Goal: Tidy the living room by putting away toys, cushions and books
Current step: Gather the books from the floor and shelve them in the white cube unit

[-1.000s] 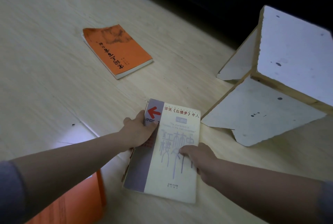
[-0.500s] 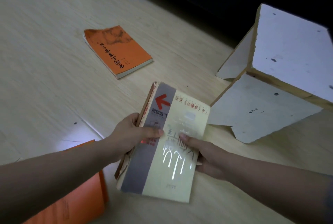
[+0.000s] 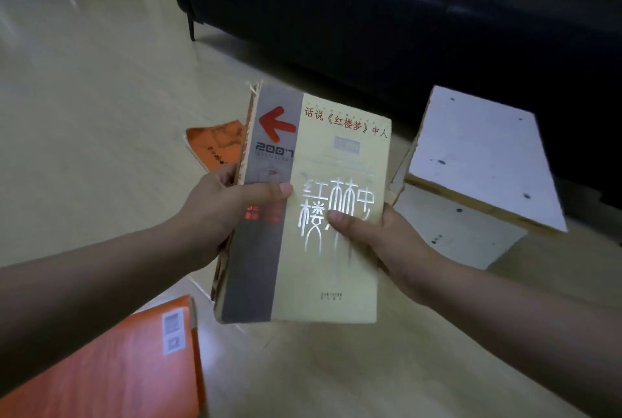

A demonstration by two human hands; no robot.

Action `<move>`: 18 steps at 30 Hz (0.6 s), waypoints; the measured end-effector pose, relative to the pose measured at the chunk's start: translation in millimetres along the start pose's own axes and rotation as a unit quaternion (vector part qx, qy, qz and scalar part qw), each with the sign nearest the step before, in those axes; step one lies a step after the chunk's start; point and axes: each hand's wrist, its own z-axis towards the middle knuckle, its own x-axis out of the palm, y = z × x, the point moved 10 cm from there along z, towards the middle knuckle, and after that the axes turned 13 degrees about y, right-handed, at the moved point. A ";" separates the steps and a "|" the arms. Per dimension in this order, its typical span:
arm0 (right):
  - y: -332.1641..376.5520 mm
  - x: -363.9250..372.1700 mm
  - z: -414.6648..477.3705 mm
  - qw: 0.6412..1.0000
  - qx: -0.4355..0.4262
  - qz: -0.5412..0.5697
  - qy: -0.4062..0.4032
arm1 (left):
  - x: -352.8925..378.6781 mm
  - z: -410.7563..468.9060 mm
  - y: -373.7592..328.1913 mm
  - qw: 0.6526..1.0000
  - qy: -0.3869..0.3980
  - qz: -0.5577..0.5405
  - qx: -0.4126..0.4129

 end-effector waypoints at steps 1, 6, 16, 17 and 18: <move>10.6 -4.3 -7.4 1.000 -0.015 -0.004 -0.004 | 7.3 -1.4 -11.2 1.000 0.002 -0.002 0.007; 53.5 -46.1 -55.1 0.996 -0.058 -0.006 -0.067 | 57.5 0.2 -62.4 0.999 0.040 -0.019 0.032; 82.3 -219.7 -203.9 0.959 -0.131 0.040 -0.249 | 264.8 57.2 -120.8 0.987 0.147 0.020 0.068; 74.3 -235.0 -218.7 0.951 -0.137 0.057 -0.272 | 286.8 62.0 -118.5 0.984 0.160 0.031 0.066; 61.4 -259.1 -248.0 0.937 -0.138 0.070 -0.313 | 327.4 66.3 -115.9 0.979 0.188 0.048 0.068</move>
